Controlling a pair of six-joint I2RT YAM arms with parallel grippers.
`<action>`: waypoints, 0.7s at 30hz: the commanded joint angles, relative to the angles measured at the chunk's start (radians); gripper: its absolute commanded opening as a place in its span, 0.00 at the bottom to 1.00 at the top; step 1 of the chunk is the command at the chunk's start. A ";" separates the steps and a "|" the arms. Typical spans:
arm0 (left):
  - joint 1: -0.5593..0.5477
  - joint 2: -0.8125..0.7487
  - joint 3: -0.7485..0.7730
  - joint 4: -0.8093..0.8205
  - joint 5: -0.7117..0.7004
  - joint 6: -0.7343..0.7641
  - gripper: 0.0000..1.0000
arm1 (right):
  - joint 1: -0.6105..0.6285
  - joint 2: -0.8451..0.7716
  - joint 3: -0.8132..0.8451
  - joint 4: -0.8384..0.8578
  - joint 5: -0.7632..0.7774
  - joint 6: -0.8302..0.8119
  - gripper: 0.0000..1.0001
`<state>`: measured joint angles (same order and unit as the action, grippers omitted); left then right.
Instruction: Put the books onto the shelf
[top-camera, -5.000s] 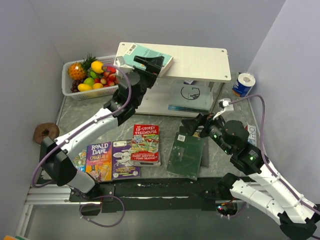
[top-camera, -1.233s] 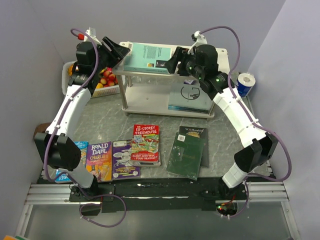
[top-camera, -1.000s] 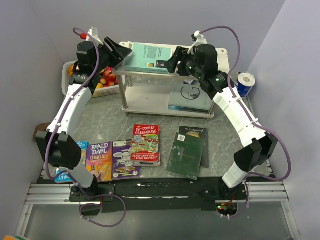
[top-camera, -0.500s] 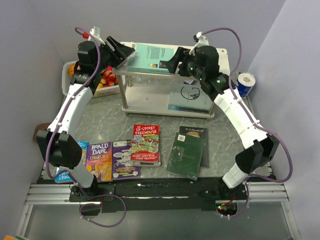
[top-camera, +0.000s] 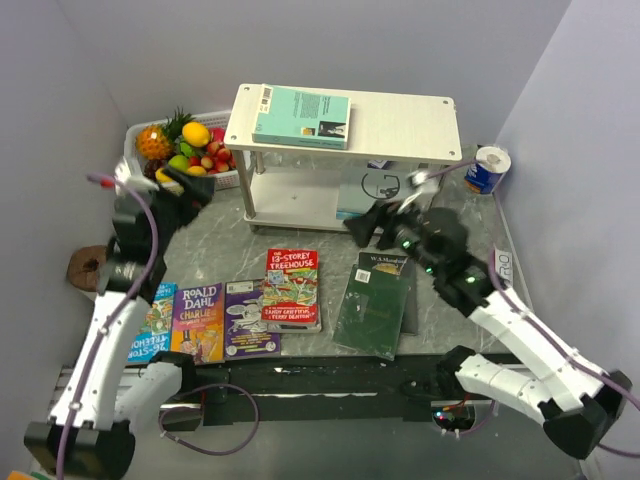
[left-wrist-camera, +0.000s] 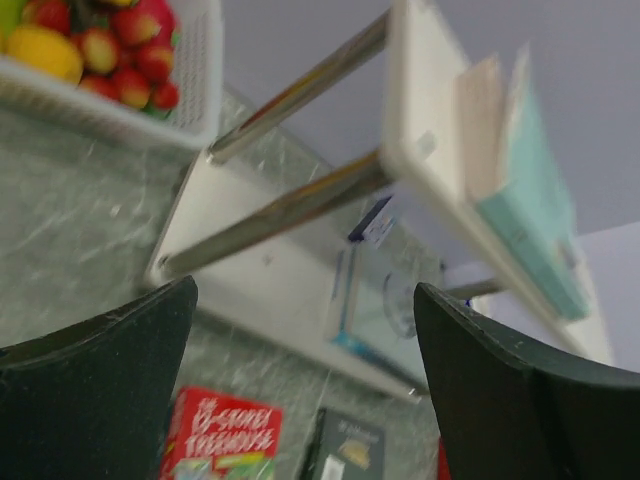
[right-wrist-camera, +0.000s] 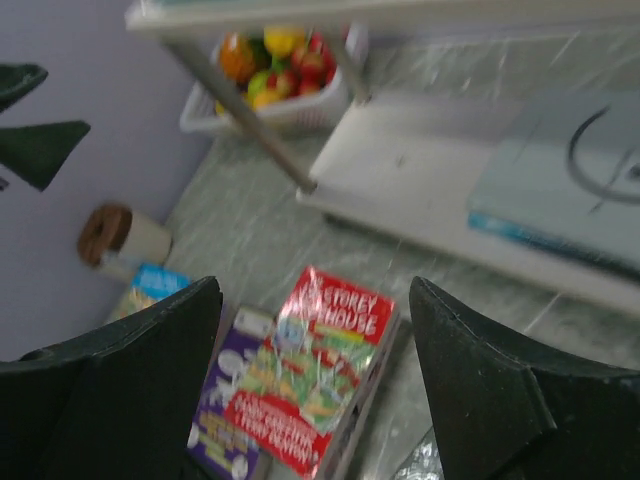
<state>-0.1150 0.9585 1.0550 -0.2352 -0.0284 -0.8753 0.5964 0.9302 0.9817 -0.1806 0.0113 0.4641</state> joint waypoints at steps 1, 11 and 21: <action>-0.003 -0.093 -0.264 0.036 0.171 -0.002 0.96 | 0.097 0.076 -0.179 0.116 -0.082 0.033 0.82; -0.003 -0.314 -0.624 0.108 0.401 -0.017 0.89 | 0.155 0.281 -0.359 0.417 -0.249 0.191 0.53; -0.072 -0.072 -0.682 0.180 0.518 -0.054 0.79 | 0.214 0.449 -0.275 0.412 -0.267 0.182 0.53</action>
<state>-0.1562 0.8043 0.4042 -0.1574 0.3885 -0.8886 0.8066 1.3239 0.6582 0.1802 -0.2405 0.6353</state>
